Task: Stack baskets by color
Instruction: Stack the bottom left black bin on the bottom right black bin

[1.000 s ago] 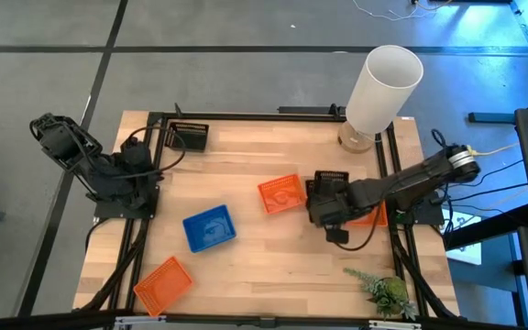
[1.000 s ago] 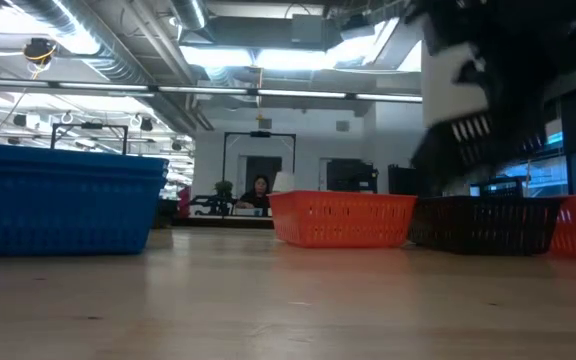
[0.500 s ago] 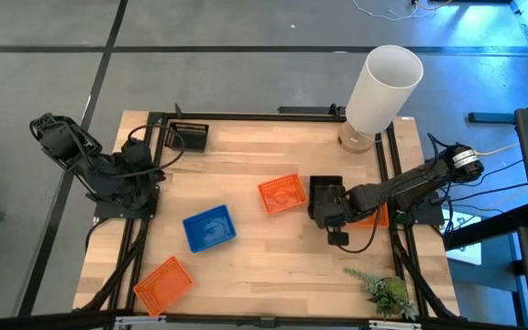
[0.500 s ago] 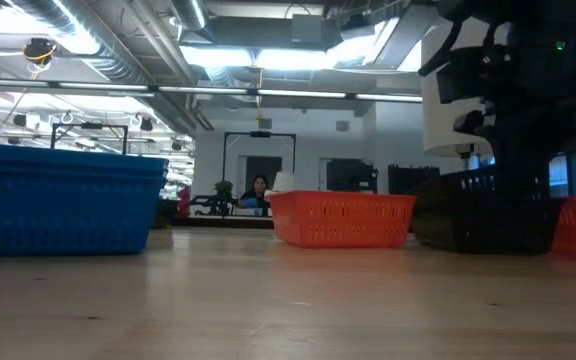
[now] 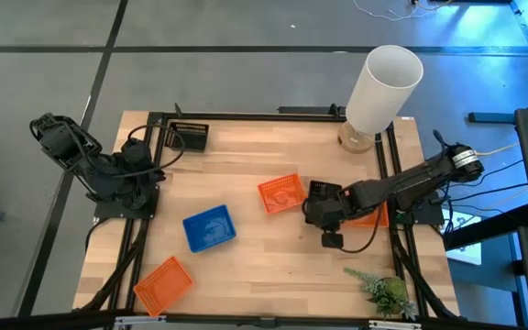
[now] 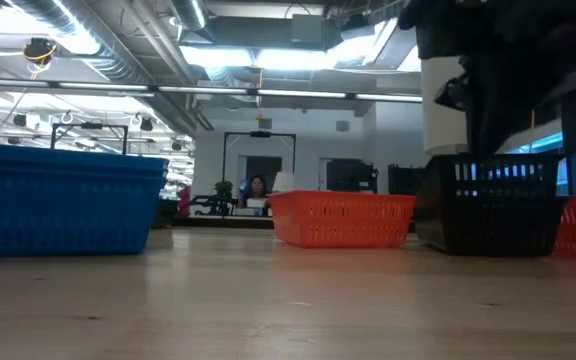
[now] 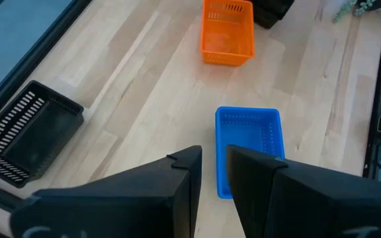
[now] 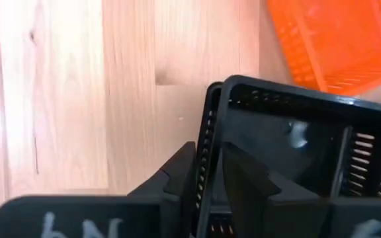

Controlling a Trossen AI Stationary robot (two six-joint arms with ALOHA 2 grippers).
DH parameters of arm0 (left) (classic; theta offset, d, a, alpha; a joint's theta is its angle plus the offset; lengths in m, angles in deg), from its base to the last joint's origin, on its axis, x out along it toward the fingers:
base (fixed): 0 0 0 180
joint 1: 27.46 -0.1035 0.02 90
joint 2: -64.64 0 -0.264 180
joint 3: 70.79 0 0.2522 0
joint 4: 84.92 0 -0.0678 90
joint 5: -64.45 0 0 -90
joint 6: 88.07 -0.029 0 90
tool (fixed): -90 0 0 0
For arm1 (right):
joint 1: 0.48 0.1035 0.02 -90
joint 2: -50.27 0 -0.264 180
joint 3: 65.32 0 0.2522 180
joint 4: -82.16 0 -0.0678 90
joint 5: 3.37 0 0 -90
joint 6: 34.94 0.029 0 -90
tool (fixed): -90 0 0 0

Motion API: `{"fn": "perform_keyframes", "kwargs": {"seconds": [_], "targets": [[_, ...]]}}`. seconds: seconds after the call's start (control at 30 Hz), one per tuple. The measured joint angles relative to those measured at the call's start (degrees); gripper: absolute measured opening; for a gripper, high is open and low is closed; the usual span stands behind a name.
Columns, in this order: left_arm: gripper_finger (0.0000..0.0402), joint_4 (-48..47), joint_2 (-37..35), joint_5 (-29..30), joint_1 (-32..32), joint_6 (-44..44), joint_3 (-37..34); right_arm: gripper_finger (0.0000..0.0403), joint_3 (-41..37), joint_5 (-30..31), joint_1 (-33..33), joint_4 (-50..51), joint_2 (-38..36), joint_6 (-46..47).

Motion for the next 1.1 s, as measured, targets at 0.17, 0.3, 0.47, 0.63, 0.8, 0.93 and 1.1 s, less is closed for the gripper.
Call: {"fn": "perform_keyframes", "kwargs": {"seconds": [0.17,0.3,0.47,0.63,0.8,0.93,1.1], "targets": [[0.0061,-0.08,0.0,0.32,0.0,-0.05,0.0,0.0077,4.0,-0.31,0.04,5.66,0.0,2.93],[0.0061,-0.11,0.0,0.87,0.0,0.11,0.0,0.0077,5.31,-0.28,0.04,6.58,0.0,3.77],[0.0061,-0.11,0.0,1.05,0.0,0.13,0.0,0.0077,1.46,-0.36,0.04,2.74,0.02,3.46],[0.0061,-0.18,0.01,1.11,0.0,0.1,0.0,0.0074,-2.49,-0.31,0.04,-2.11,0.02,3.35],[0.0061,-0.33,0.01,1.56,0.0,0.09,0.0,0.0058,-6.48,-0.31,0.04,-7.68,0.04,3.34],[0.0061,-0.33,0.02,1.58,0.0,0.09,0.0,0.0039,-6.43,-0.28,0.0,-7.96,0.04,4.72],[0.0061,-0.33,0.02,1.58,0.0,0.09,0.0,0.0008,-5.42,0.05,0.0,-8.66,0.02,4.47]]}}
